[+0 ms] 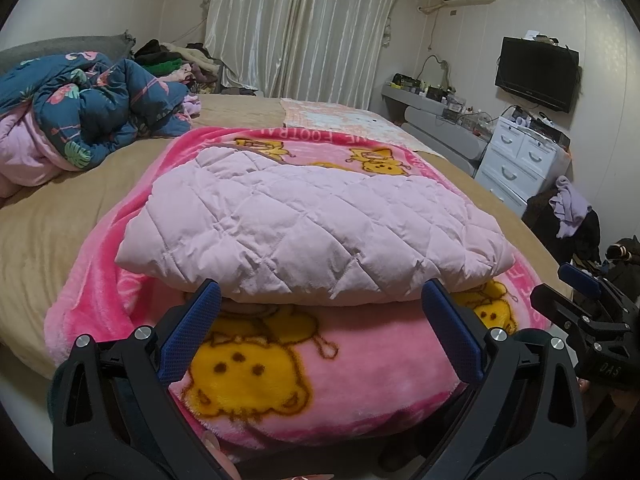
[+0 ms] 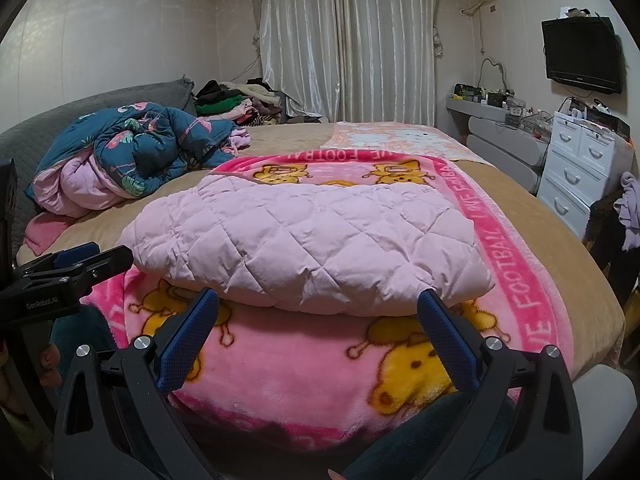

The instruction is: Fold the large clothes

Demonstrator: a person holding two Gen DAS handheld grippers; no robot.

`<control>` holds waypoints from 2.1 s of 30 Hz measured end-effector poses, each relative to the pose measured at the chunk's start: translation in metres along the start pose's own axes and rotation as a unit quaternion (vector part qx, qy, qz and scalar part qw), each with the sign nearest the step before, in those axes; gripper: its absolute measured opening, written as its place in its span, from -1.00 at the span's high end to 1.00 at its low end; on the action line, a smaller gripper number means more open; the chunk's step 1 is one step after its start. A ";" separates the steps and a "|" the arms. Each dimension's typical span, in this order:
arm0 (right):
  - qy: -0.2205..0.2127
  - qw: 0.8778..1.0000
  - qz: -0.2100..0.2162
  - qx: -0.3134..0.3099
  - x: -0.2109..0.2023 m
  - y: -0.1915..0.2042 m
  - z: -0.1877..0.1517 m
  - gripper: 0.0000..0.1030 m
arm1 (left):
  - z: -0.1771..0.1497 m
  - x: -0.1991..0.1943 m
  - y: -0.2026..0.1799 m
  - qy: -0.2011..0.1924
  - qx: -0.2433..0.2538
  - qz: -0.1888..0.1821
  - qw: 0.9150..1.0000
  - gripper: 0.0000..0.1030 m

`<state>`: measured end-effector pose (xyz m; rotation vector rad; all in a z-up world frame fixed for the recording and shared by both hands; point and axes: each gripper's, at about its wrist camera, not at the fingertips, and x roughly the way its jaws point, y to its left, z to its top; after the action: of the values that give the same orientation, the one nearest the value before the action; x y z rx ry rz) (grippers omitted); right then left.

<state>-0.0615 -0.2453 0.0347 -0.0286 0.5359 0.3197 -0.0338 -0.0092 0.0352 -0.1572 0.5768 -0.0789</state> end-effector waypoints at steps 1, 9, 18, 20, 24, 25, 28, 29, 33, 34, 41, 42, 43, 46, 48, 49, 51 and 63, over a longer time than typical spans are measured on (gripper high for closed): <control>0.000 1.000 0.000 0.000 0.000 0.000 0.000 -0.92 | 0.000 0.000 0.000 -0.001 0.000 0.000 1.000 -0.82; 0.000 1.000 0.000 0.000 0.000 0.000 0.000 -0.92 | 0.001 -0.003 0.000 -0.002 0.002 0.001 1.000 -0.82; -0.001 1.000 -0.003 0.000 -0.001 0.000 0.000 -0.92 | 0.001 -0.003 0.000 -0.002 0.002 0.002 1.000 -0.82; 0.000 1.000 -0.004 0.000 -0.001 0.001 0.000 -0.92 | 0.001 -0.003 0.000 -0.002 0.002 0.002 1.000 -0.82; 0.000 1.000 -0.003 0.001 -0.001 0.001 0.000 -0.92 | 0.002 -0.004 0.000 -0.002 0.002 0.001 1.000 -0.82; -0.001 1.000 -0.003 0.001 -0.001 0.001 0.000 -0.92 | 0.001 -0.003 0.000 -0.002 0.003 0.001 1.000 -0.82; -0.001 1.000 -0.003 0.000 -0.001 0.000 0.000 -0.92 | 0.002 -0.004 0.000 -0.002 0.003 0.000 1.000 -0.82; 0.000 1.000 -0.003 0.000 -0.001 0.001 0.000 -0.92 | 0.001 -0.004 0.000 -0.002 0.003 0.001 1.000 -0.82; 0.000 1.000 -0.003 0.001 -0.001 0.000 0.000 -0.92 | 0.001 -0.004 0.000 -0.002 0.003 0.002 1.000 -0.82; -0.001 1.000 -0.003 0.001 -0.001 0.000 0.000 -0.92 | 0.001 -0.003 -0.001 -0.002 0.003 0.002 1.000 -0.82; 0.000 1.000 -0.003 0.000 -0.001 0.000 0.000 -0.92 | 0.001 -0.004 0.000 -0.001 0.003 0.002 1.000 -0.82; 0.000 1.000 -0.003 0.000 -0.001 0.000 0.000 -0.92 | 0.002 -0.004 0.001 -0.001 0.003 0.002 1.000 -0.82; 0.000 1.000 -0.003 0.001 -0.001 0.000 0.000 -0.92 | 0.001 -0.004 0.000 -0.001 0.003 0.002 1.000 -0.82; -0.001 1.000 -0.003 0.001 -0.001 0.000 0.000 -0.92 | 0.001 -0.004 0.000 -0.001 0.003 0.001 1.000 -0.82; -0.001 1.000 -0.003 0.000 -0.001 0.000 0.000 -0.92 | 0.001 -0.003 0.000 -0.001 0.003 0.002 1.000 -0.82; -0.001 1.000 -0.003 0.000 -0.001 0.000 0.000 -0.92 | 0.001 -0.004 0.000 -0.001 0.003 0.002 1.000 -0.82; 0.000 1.000 -0.003 0.001 -0.001 0.000 0.000 -0.92 | 0.001 -0.004 0.000 -0.001 0.003 0.002 1.000 -0.82; -0.001 1.000 -0.003 0.000 -0.001 0.000 0.000 -0.92 | 0.000 -0.004 0.002 0.000 0.005 0.008 1.000 -0.82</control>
<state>-0.0620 -0.2457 0.0349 -0.0294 0.5342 0.3135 -0.0367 -0.0064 0.0370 -0.1428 0.5769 -0.0668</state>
